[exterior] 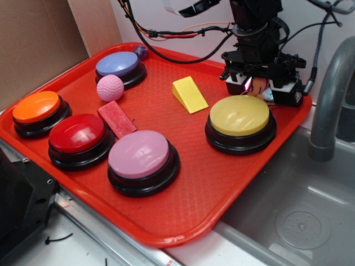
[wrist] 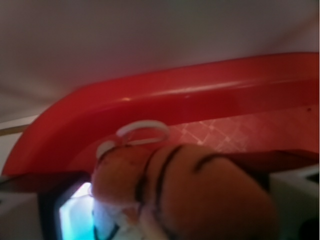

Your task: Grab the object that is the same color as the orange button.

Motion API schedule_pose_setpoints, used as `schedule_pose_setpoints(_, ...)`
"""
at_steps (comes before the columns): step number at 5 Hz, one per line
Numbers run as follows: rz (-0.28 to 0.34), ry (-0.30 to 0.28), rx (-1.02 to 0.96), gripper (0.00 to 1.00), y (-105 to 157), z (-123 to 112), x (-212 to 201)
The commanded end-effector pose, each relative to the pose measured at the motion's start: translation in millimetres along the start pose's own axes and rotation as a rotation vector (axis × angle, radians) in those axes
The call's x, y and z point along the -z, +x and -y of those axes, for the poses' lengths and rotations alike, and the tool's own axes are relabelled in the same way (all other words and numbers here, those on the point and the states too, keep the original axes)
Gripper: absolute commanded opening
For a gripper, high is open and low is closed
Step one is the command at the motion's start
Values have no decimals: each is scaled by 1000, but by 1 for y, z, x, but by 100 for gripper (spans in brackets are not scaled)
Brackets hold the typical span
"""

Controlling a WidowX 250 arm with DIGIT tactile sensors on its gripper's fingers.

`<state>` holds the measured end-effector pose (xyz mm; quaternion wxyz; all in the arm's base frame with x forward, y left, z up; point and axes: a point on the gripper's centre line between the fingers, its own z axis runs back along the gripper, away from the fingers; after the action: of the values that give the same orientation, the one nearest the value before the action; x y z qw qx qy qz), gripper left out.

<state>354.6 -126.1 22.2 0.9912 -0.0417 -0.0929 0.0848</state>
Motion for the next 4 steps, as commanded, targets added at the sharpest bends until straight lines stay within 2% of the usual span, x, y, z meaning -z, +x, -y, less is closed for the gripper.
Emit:
schedule_pose_setpoints(1, 34, 24, -26, 0, 14, -10, -26)
schedule_pose_setpoints(2, 63, 80, -3, 0, 19, -15, -66)
schedule_pose_setpoints(3, 29, 92, 3, 0, 23, -29, -104)
schedule_pose_setpoints(4, 75, 135, -65, 0, 12, -40, -147)
